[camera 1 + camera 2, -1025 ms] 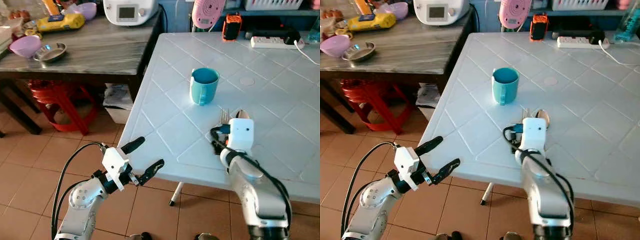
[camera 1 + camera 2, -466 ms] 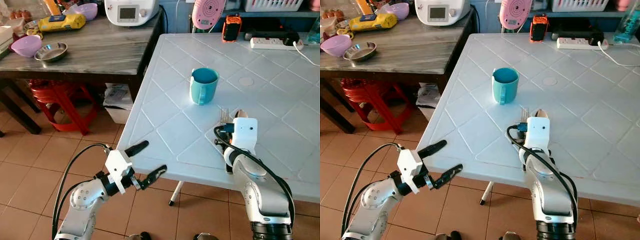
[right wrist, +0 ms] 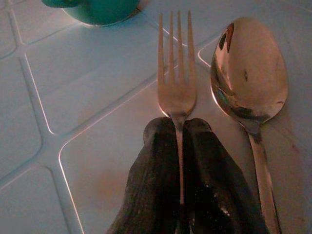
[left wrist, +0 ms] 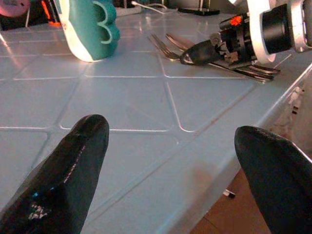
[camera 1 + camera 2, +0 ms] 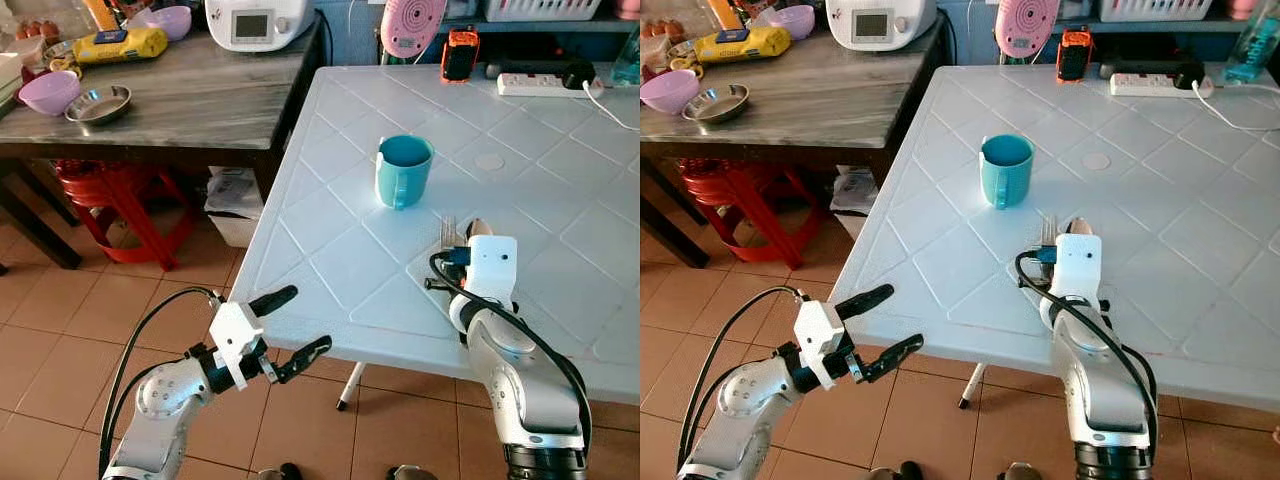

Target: Setting the table

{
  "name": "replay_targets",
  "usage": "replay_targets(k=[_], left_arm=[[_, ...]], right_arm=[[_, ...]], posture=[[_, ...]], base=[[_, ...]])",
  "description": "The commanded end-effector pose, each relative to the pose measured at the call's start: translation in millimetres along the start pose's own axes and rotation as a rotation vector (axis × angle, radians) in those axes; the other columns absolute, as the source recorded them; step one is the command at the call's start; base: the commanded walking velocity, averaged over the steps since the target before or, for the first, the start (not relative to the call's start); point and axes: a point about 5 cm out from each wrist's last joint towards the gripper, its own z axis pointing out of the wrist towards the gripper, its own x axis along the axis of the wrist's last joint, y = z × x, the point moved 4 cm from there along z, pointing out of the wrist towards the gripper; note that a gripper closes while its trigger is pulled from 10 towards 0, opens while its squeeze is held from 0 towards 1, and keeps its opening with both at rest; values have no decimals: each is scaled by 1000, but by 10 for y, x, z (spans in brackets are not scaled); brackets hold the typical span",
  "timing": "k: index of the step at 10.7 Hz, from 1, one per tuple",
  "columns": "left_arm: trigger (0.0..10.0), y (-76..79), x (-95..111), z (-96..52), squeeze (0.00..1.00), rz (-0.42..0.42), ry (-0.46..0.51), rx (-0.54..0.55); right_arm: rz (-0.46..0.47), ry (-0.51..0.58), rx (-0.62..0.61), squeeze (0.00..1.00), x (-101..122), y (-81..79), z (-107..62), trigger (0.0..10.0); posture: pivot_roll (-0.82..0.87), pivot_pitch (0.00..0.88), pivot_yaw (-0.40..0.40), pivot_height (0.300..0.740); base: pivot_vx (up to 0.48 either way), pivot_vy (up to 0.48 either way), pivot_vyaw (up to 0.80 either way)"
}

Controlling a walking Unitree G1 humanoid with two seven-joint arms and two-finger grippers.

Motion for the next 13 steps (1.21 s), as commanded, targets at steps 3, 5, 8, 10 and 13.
replay_targets(k=[3,5,8,10,13], left_arm=[[10000,33,-5,-22,0,12,-26,-16],[10000,16,11,-25,0,19,-19,5],[10000,-254,103,-32,0,17,36,197],[10000,-410,174,-14,0,25,42,307],[10000,-538,213,20,0,14,49,430]], right_arm=[[21,-137,-22,0,-345,29,20,0],[94,-78,-15,0,-194,-18,34,0],[152,17,10,0,64,-111,-5,0],[181,65,59,0,163,-222,-35,0],[193,126,110,0,279,-322,-73,0]], posture=[[-140,164,121,740],[-137,162,122,740],[-141,163,122,740],[-139,160,120,740],[-141,154,116,740]], base=[[0,0,0],[0,0,0],[0,0,0],[0,0,0],[0,0,0]])
